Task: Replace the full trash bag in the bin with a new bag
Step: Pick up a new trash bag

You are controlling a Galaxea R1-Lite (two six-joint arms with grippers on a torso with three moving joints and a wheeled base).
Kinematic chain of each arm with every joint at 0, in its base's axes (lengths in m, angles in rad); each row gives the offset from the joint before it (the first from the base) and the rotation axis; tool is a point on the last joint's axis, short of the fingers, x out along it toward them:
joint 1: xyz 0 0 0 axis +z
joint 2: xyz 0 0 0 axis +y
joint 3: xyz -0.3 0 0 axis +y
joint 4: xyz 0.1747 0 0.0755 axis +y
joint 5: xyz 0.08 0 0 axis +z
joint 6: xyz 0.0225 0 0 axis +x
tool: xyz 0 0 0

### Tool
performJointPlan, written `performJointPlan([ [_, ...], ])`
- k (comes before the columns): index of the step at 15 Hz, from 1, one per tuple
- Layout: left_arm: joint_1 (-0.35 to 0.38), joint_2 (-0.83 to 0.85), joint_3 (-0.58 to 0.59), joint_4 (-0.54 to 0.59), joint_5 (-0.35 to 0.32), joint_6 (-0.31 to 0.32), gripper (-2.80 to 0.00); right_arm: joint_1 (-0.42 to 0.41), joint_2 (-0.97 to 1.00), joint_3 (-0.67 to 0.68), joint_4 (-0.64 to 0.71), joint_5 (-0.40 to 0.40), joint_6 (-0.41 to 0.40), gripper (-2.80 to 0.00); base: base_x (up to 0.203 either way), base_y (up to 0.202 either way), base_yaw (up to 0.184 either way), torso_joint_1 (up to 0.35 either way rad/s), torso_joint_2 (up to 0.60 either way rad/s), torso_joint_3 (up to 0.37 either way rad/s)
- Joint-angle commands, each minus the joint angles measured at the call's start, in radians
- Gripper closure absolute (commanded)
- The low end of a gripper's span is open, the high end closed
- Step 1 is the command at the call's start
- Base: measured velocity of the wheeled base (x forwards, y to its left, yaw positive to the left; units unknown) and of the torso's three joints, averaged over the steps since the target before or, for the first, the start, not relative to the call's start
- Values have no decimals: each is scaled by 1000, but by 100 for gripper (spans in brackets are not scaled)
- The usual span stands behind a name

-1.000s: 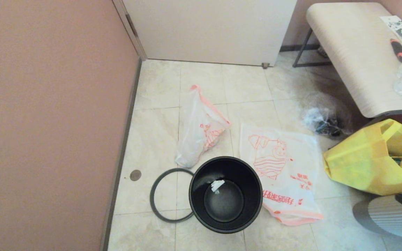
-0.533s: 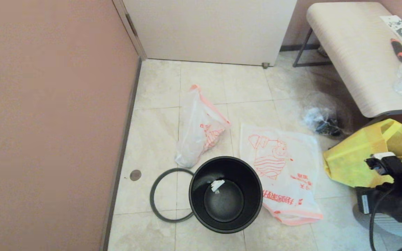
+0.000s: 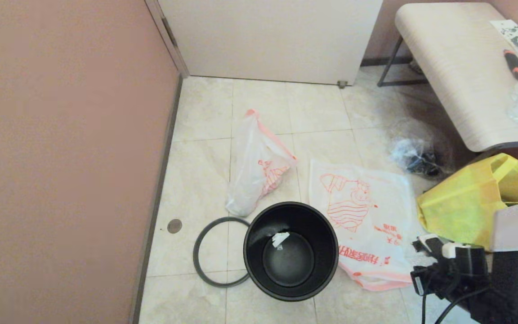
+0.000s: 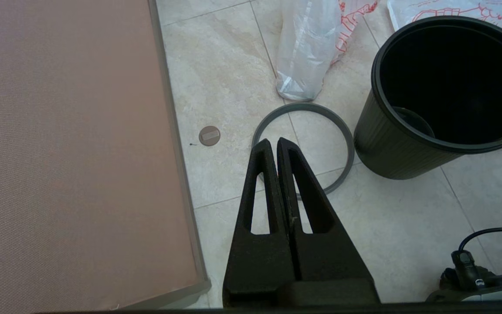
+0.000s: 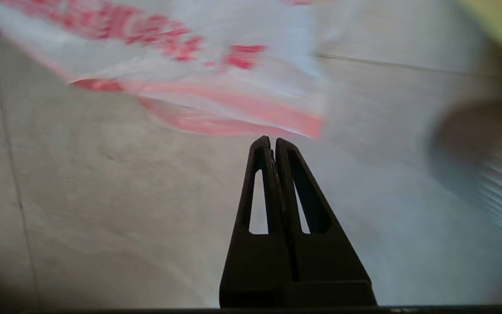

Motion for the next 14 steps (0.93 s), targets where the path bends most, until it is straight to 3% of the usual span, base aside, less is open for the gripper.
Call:
performJointPlan([
  [1, 0, 1, 3, 0, 0, 1, 0, 17, 132, -83, 2, 54, -17, 0, 0, 0, 0, 0, 0, 0],
  [4, 0, 1, 2, 0, 0, 1, 0, 47, 70, -303, 262, 110, -34, 0, 0, 0, 0, 0, 0, 0],
  [8, 0, 1, 3, 0, 0, 1, 0, 76, 70, -569, 722, 151, -49, 0, 0, 0, 0, 0, 0, 0],
  [14, 0, 1, 3, 0, 0, 1, 0, 134, 187, -859, 1070, 141, -96, 0, 0, 0, 0, 0, 0, 0],
])
